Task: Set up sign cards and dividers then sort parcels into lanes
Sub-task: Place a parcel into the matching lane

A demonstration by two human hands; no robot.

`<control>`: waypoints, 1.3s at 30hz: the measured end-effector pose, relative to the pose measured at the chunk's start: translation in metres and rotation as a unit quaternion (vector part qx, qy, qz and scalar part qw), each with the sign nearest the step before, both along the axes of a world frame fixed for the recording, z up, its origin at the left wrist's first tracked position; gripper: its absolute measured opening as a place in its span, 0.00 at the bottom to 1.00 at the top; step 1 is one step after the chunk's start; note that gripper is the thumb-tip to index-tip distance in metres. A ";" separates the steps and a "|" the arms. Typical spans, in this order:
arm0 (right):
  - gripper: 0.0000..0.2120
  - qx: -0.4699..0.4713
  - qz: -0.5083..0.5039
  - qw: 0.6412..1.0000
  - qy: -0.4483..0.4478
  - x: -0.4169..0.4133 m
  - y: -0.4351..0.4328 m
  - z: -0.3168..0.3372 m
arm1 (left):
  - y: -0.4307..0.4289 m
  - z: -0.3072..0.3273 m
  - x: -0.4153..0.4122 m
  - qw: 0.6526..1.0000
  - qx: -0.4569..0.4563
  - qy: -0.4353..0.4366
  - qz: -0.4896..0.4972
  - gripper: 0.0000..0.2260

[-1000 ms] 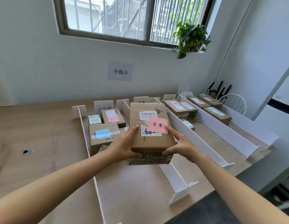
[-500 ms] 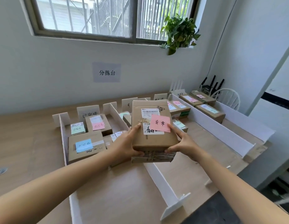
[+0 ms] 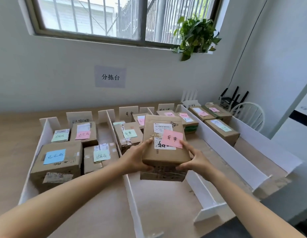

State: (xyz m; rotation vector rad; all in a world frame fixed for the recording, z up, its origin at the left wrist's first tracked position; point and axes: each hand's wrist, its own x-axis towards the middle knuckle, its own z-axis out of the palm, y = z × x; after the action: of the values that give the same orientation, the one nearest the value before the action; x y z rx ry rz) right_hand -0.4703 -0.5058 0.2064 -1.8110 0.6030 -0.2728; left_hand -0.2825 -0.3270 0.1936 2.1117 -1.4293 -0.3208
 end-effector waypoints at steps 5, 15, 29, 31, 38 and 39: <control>0.46 -0.001 0.018 1.000 -0.001 -0.021 -0.049 -0.008 | -0.043 -0.009 -0.027 0.999 -0.020 0.022 0.027 0.49; 0.48 0.036 0.059 0.998 -0.006 -0.019 -0.099 -0.027 | -0.075 -0.034 -0.051 0.989 -0.071 0.077 0.108 0.44; 0.49 0.075 0.070 0.994 0.041 0.040 -0.139 -0.069 | -0.107 -0.075 -0.009 0.975 -0.051 0.141 0.162 0.42; 0.48 0.078 0.074 0.993 0.043 0.051 -0.146 -0.071 | -0.113 -0.079 0.001 0.974 -0.051 0.147 0.165 0.41; 0.50 0.077 0.075 0.992 0.067 0.091 -0.170 -0.078 | -0.134 -0.092 0.033 0.968 -0.067 0.161 0.179 0.41; 0.50 0.074 0.080 0.991 0.072 0.095 -0.172 -0.078 | -0.136 -0.095 0.036 0.967 -0.070 0.162 0.182 0.41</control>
State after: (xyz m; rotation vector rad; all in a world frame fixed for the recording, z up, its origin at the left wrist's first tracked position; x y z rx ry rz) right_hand -0.3750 -0.6780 0.1285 -1.7327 0.5601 0.0119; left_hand -0.2466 -0.4626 0.0989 2.0420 -0.8336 -0.3844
